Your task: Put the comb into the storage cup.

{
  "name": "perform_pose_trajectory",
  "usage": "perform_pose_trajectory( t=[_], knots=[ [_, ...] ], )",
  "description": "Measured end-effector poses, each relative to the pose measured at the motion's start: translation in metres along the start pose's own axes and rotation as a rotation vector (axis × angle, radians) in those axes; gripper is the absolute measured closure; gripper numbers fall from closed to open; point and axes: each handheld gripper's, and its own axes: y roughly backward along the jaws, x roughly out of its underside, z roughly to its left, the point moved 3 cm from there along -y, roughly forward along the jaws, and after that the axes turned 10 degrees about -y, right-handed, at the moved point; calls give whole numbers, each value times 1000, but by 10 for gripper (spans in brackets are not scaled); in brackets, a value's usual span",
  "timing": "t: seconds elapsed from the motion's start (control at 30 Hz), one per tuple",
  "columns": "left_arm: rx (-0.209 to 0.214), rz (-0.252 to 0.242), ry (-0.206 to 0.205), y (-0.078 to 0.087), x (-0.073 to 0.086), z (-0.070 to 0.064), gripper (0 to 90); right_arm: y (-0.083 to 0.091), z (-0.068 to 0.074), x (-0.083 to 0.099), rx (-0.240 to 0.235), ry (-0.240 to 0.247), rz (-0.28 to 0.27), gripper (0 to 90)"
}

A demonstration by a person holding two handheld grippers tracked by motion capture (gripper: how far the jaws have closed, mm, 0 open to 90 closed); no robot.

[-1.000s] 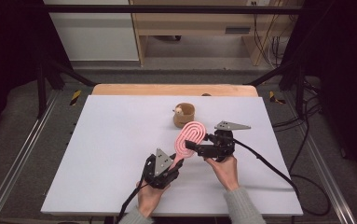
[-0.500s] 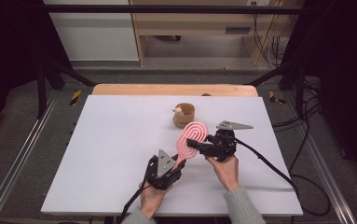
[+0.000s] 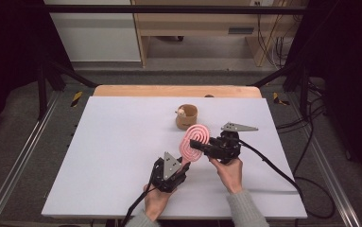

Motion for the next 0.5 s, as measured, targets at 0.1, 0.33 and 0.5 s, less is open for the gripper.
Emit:
perform_pose_trajectory(
  t=[0.1, 0.33, 0.5],
  knots=[
    [0, 1, -2, -1, -1, 0, 690, 1, 0, 0, -1, 0, -2, 579],
    [-2, -8, -4, 0, -3, 0, 691, 3, 4, -1, -42, -11, -10, 616],
    [-1, -18, -7, 0, -7, 0, 692, 6, 7, -2, -67, -13, -20, 627]
  ],
)
